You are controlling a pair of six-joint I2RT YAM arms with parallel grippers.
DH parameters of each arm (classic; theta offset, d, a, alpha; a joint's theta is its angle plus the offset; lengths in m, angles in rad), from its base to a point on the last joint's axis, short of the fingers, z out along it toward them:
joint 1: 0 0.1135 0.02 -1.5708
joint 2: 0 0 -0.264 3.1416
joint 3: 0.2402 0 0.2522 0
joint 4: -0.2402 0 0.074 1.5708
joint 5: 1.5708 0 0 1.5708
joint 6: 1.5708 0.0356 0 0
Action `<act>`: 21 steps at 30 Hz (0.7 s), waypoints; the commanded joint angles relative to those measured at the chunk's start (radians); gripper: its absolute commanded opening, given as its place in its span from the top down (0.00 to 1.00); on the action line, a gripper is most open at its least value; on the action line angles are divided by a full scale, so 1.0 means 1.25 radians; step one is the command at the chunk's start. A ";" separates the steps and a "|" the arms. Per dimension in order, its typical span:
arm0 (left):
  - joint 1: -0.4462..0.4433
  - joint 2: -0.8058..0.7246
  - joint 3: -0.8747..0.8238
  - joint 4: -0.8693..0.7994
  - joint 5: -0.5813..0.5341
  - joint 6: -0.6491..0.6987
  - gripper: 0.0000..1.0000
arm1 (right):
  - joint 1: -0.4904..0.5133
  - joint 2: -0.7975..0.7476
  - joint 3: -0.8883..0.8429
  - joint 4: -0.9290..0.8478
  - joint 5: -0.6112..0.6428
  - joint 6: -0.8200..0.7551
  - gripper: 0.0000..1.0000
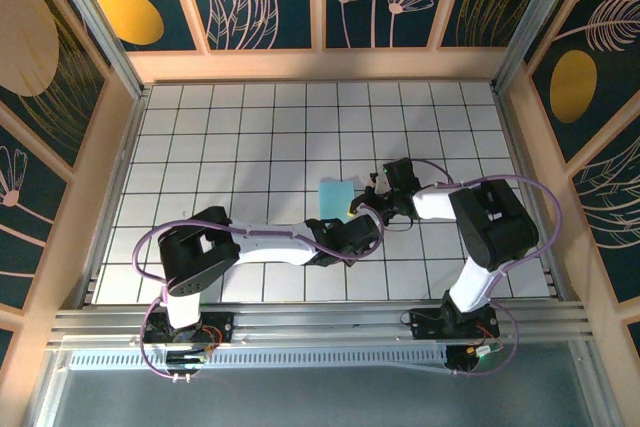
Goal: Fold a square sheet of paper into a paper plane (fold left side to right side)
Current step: Fold the triangle a second time at the center of the table.
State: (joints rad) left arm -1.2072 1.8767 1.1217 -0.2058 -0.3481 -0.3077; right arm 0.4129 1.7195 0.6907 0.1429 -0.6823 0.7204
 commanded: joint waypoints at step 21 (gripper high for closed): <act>0.151 -0.126 -0.177 0.231 0.380 -0.146 1.00 | -0.119 -0.317 -0.124 -0.159 0.087 -0.146 0.70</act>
State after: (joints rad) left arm -1.0317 1.7374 0.9302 0.0078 0.0235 -0.4324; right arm 0.2615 1.3518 0.5854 0.0216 -0.5804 0.5819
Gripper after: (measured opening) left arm 0.044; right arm 0.329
